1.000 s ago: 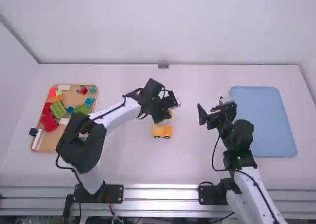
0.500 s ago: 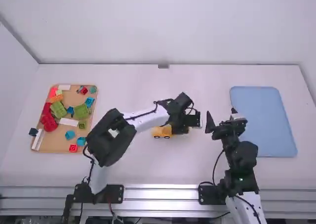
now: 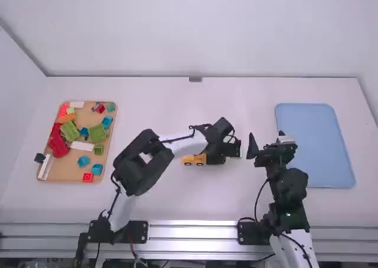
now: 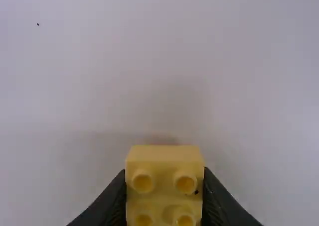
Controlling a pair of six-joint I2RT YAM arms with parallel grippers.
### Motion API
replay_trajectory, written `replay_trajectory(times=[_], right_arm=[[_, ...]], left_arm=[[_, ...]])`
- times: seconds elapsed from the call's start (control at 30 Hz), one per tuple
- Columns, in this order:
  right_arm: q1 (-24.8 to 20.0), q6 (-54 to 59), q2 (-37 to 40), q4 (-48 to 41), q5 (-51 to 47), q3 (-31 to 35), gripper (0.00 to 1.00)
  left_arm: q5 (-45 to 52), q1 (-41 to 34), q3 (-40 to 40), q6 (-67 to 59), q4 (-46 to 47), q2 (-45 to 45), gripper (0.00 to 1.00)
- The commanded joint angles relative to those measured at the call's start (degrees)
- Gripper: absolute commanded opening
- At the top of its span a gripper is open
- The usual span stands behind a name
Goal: Assemble lego blocks to make yellow taxi
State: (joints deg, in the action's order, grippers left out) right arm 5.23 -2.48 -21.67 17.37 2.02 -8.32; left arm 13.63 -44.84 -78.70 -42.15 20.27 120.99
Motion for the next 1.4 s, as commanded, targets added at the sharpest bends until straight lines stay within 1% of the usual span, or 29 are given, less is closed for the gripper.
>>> replay_trajectory(times=[0.0, 0.03, 0.07, 0.1, 0.2, 0.27, 0.3, 0.37, 0.4, 0.43, 0.47, 0.57, 0.63, 0.67, 0.7, 0.73, 0.77, 0.8, 0.87, 0.9, 0.93, 0.97, 1.0, 1.03, 1.07, 1.13, 1.17, 1.23, 1.37], right_arm=[[-0.1, 1.0, 0.0, 0.0, -0.4, 0.5, 0.99], [-0.1, 1.5, 0.0, -0.1, -0.4, 0.5, 0.99], [-0.1, 1.4, 0.0, -0.1, -0.4, 0.5, 0.99], [-0.1, 1.4, 0.0, -0.1, -0.4, 0.5, 0.98], [-0.1, 3.1, -0.1, -0.1, -0.4, 0.4, 0.99], [-0.1, 4.5, -1.0, -1.6, -0.4, -1.1, 0.99], [-0.1, 4.9, -2.2, -3.5, -0.3, -2.9, 0.99], [-0.1, 8.8, -6.4, -8.9, 2.5, -8.0, 0.99], [0.0, 9.5, -7.7, -10.1, 3.1, -9.4, 0.98], [0.0, 10.6, -10.2, -12.1, 4.0, -11.7, 0.98], [0.4, 12.4, -15.0, -14.9, 4.6, -15.6, 0.98], [1.6, 16.0, -23.6, -18.5, 4.9, -21.8, 0.99], [3.1, 21.3, -30.3, -21.4, 8.3, -26.7, 0.99], [3.5, 22.8, -32.2, -22.3, 9.2, -27.9, 0.99], [4.5, 26.9, -37.2, -25.1, 11.1, -31.5, 0.99], [5.2, 29.3, -40.5, -27.3, 11.7, -34.0, 0.99], [6.4, 32.3, -45.7, -31.1, 11.6, -38.2, 0.98], [6.8, 33.7, -47.7, -32.8, 11.6, -39.9, 0.98], [8.3, 38.5, -53.6, -38.8, 11.6, -45.2, 0.99], [9.4, 43.0, -58.2, -44.1, 11.4, -49.4, 0.98], [9.4, 43.0, -58.2, -44.1, 11.4, -49.4, 0.98], [10.6, 48.7, -62.9, -49.7, 11.5, -53.7, 0.99], [11.5, 53.5, -66.2, -53.3, 11.4, -56.2, 0.98], [11.7, 54.9, -67.1, -54.2, 11.3, -56.8, 0.98], [12.6, 59.0, -70.2, -56.8, 10.8, -58.7, 0.99], [14.1, 61.7, -73.5, -58.2, 8.2, -59.7, 0.99], [14.4, 62.1, -73.9, -58.4, 7.5, -59.6, 0.98], [16.1, 62.3, -75.6, -59.2, 5.1, -59.1, 0.99], [18.6, 62.3, -76.1, -60.0, 3.8, -57.2, 0.98]], left_arm=[[0.6, 0.3, -0.7, -0.8, 0.2, 1.1, 0.43], [0.7, 0.0, -0.7, -0.8, 0.2, 1.1, 0.57], [0.5, 0.0, -0.8, -0.8, 0.0, 1.1, 0.65], [0.2, 0.2, -1.0, -0.8, 0.0, 1.0, 0.70], [0.7, 0.6, -2.2, -0.8, 1.9, 0.1, 0.78], [0.9, 0.6, -3.5, -0.7, 4.2, -1.7, 0.83], [0.7, 0.9, -4.0, -0.8, 4.8, -2.5, 0.86], [1.4, 2.4, -4.2, -0.8, 5.6, -4.7, 0.84], [2.0, 2.8, -4.2, -1.0, 5.7, -5.4, 0.86], [2.8, 3.6, -4.1, -0.9, 5.9, -6.5, 0.93], [4.4, 5.0, -3.7, -0.8, 6.1, -8.3, 1.00], [5.5, 8.1, -1.8, 0.8, 5.3, -11.9, 0.99], [4.2, 10.8, 0.2, 4.0, 3.8, -14.6, 0.99], [3.3, 11.8, 1.1, 4.8, 3.2, -15.8, 0.99], [2.2, 13.7, 3.3, 6.4, 1.8, -18.0, 0.99], [1.7, 14.8, 4.9, 7.6, 0.8, -19.7, 0.99], [1.8, 16.5, 7.9, 8.3, -1.1, -22.5, 0.99], [2.0, 17.0, 9.1, 8.6, -1.8, -23.6, 0.99], [1.9, 19.1, 13.7, 10.3, -5.2, -27.8, 0.99], [1.9, 20.9, 18.1, 12.2, -9.0, -31.7, 0.99], [1.9, 20.9, 18.1, 12.2, -9.0, -31.7, 0.99], [1.9, 23.0, 22.9, 14.5, -13.6, -36.0, 0.99], [1.7, 24.6, 26.6, 16.3, -17.2, -39.4, 0.99], [1.7, 25.0, 27.6, 16.8, -18.1, -40.2, 0.99], [1.8, 26.5, 31.0, 17.9, -21.3, -43.1, 0.99], [1.8, 29.2, 37.1, 20.2, -27.2, -48.0, 0.99], [1.7, 29.8, 38.4, 20.8, -28.6, -49.0, 0.99], [1.7, 32.1, 43.6, 22.7, -33.9, -52.7, 0.99], [1.6, 34.3, 49.3, 23.5, -39.8, -55.8, 0.99]])
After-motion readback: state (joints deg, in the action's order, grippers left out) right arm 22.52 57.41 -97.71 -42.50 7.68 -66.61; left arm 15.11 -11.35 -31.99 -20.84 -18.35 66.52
